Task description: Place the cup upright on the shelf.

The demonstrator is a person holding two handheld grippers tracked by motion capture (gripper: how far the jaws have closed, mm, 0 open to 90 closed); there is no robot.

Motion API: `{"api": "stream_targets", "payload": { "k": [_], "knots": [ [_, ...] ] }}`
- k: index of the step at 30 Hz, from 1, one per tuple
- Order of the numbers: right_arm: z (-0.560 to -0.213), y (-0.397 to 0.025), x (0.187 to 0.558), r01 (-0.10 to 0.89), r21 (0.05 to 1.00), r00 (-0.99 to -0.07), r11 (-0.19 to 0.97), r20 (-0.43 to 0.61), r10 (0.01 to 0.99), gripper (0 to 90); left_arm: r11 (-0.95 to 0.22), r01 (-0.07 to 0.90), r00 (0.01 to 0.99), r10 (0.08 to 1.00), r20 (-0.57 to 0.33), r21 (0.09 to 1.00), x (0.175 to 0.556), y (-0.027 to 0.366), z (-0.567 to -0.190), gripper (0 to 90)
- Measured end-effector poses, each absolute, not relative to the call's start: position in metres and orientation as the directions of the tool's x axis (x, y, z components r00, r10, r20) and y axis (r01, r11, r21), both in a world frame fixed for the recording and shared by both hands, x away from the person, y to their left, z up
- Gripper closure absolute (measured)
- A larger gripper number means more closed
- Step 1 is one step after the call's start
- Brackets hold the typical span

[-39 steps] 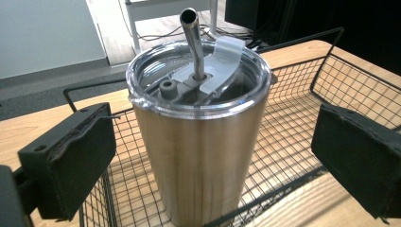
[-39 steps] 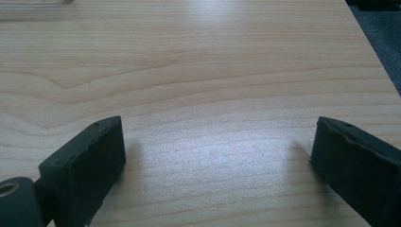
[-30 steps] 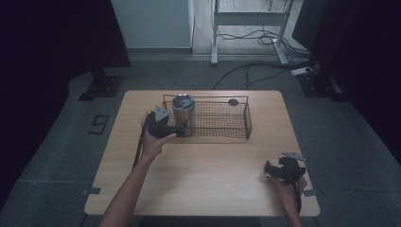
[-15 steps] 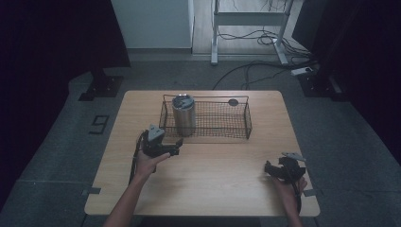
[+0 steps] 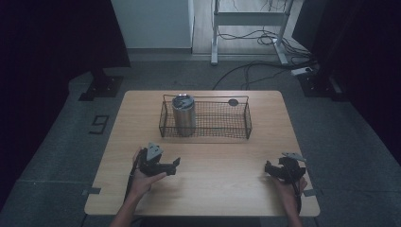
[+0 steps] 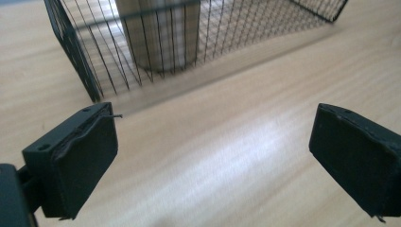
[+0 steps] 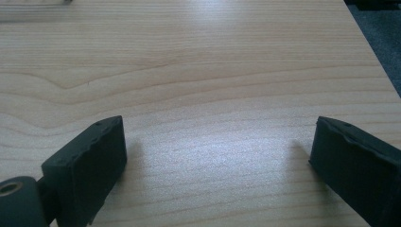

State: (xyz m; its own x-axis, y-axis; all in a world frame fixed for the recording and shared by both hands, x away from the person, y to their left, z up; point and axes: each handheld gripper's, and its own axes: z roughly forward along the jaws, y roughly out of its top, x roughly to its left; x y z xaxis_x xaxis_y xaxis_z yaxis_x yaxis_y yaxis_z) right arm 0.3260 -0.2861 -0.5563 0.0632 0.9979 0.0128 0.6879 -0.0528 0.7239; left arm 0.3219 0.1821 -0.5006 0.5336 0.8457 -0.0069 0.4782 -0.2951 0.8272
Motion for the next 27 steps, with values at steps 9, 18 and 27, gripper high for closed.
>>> {"api": "stream_targets", "payload": {
  "k": [9, 18, 27],
  "knots": [
    [-0.556, -0.286, 0.326, 0.688, 0.723, 0.065, -0.053, 0.012, 0.998, 4.4, -0.253, 0.556, 0.509, 0.856, -0.084, 0.792, 0.308, 0.191, -0.527, 2.2],
    [-0.556, -0.286, 0.326, 0.687, 0.724, 0.067, -0.056, 0.014, 0.998, 4.5, -0.255, 0.608, 0.487, 0.868, -0.100, 0.752, 0.303, 0.194, -0.540, 2.6],
    [-0.556, -0.286, 0.326, 0.687, 0.724, 0.067, -0.056, 0.014, 0.998, 4.6, -0.265, 0.609, 0.487, 0.869, -0.089, 0.747, 0.301, 0.196, -0.544, 3.9]
  ]
}}
